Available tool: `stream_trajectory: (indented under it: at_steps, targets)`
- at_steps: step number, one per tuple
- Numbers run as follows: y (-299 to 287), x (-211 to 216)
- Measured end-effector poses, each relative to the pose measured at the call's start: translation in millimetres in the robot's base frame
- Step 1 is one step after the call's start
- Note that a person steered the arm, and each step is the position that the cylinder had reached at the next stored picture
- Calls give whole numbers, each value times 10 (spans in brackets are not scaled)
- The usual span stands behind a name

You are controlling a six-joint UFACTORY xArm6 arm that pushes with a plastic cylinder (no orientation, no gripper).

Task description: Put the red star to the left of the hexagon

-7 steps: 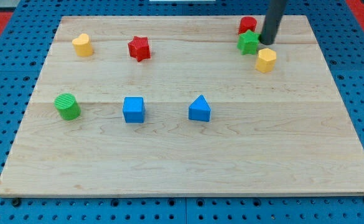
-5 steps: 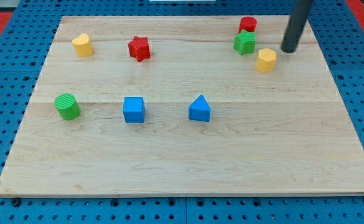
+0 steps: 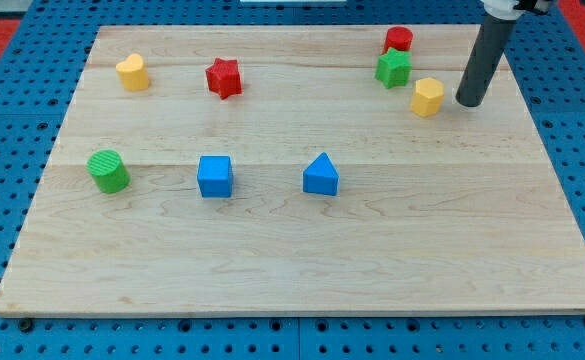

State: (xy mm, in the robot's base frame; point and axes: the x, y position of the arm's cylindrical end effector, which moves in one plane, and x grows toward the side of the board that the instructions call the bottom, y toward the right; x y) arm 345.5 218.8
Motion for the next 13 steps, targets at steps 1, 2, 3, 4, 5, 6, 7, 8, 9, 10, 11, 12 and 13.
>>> stream_trajectory:
  at_steps: [1,2,3,4,5,6,7,8,9,10,11,12,13]
  targets:
    - [-53,0]
    - [-103,82]
    - [-107,423]
    - [-936,439]
    - [-1831,262]
    - [-2736,-10]
    - [-3354,-249]
    - [-3594,-428]
    - [-3510,-536]
    - [-3121,-634]
    - [-2818,-762]
    - [-2845,-895]
    - [-3064,-1133]
